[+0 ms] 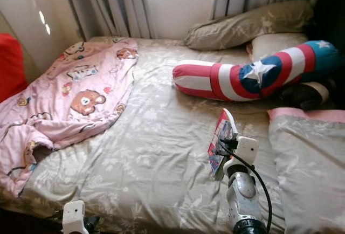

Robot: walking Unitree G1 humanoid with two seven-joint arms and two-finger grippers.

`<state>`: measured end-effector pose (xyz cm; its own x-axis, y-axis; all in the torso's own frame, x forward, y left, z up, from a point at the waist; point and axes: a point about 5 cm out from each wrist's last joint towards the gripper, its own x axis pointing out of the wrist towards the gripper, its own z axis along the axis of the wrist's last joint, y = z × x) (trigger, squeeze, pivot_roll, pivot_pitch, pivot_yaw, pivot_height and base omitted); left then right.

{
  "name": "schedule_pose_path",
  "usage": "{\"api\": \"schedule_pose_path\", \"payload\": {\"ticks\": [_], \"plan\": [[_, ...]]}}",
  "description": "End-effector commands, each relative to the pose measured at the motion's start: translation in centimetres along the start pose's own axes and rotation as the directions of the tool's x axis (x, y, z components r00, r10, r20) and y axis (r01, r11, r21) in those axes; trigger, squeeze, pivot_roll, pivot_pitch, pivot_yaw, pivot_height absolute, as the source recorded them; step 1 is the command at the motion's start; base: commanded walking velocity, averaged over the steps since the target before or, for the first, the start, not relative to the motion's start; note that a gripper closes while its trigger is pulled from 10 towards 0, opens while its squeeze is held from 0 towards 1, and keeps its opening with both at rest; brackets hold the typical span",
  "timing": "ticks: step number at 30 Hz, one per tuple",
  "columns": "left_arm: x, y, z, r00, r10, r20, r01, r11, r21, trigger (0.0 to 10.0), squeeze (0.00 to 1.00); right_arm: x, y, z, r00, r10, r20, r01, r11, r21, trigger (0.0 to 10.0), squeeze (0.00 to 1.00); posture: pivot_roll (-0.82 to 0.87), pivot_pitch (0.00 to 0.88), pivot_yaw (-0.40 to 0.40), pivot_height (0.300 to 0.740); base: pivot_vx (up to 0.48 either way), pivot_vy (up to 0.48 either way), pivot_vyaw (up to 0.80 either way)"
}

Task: Clean up the room

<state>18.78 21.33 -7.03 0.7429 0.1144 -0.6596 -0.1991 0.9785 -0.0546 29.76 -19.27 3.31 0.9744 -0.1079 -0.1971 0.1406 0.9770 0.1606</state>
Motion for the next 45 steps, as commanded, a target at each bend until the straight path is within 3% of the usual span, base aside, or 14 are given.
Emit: {"api": "schedule_pose_path", "payload": {"ticks": [1,13,19,25,28,35,40,45], "plan": [[-0.1,0.2,-0.2,1.0,0.002,-0.013,-0.002,1.0,0.028,10.0,0.0,0.5,0.7,0.8,0.999,0.02,0.027,-0.02,1.0,-0.001,10.0,0.0,0.03,0.0,0.034,0.734,0.0,-0.48,-0.61],[0.0,0.1,-0.1,1.0,0.004,-0.004,-0.004,1.0,0.021,10.0,0.0,0.5,0.6,0.7,0.999,0.021,0.024,-0.021,1.0,-0.004,10.0,0.0,0.03,0.0,0.031,0.734,0.0,-0.052,-0.61],[0.1,0.0,0.4,1.0,-0.002,0.02,0.001,1.0,0.02,10.0,0.0,0.5,0.7,0.8,0.999,0.031,0.032,-0.031,1.0,-0.005,10.0,0.0,0.03,0.0,0.03,0.734,0.0,0.0,0.0],[0.5,-0.4,2.3,0.993,-0.016,0.119,0.015,1.0,0.011,10.0,0.0,0.3,1.2,0.5,0.997,0.077,0.014,-0.078,0.997,0.011,10.0,0.0,0.03,0.0,0.035,0.734,0.0,0.0,0.0],[0.7,-0.7,4.4,0.974,-0.021,0.225,0.024,1.0,-0.013,10.0,0.0,0.2,2.0,0.1,0.99,0.144,-0.003,-0.144,0.989,0.02,10.0,0.0,0.03,0.0,0.035,0.734,0.0,0.0,0.0],[0.5,-1.0,6.5,0.931,-0.023,0.364,0.033,0.999,-0.021,10.0,0.0,-0.2,3.3,-0.4,0.967,0.255,-0.023,-0.254,0.967,0.032,10.0,0.0,0.03,0.0,0.042,0.734,0.0,0.0,0.0],[0.1,-0.9,7.2,0.904,-0.008,0.428,0.027,0.999,-0.039,10.0,0.0,-0.3,3.5,-0.3,0.959,0.282,-0.019,-0.282,0.959,-0.004,10.0,0.0,0.02,0.0,0.046,0.734,0.0,0.0,0.0],[0.0,-0.9,7.0,0.901,-0.009,0.433,0.029,0.999,-0.039,10.0,0.0,-0.3,3.4,0.0,0.957,0.289,0.003,-0.289,0.956,-0.041,10.0,0.0,0.02,0.0,0.048,0.734,0.0,0.0,0.0]]}}
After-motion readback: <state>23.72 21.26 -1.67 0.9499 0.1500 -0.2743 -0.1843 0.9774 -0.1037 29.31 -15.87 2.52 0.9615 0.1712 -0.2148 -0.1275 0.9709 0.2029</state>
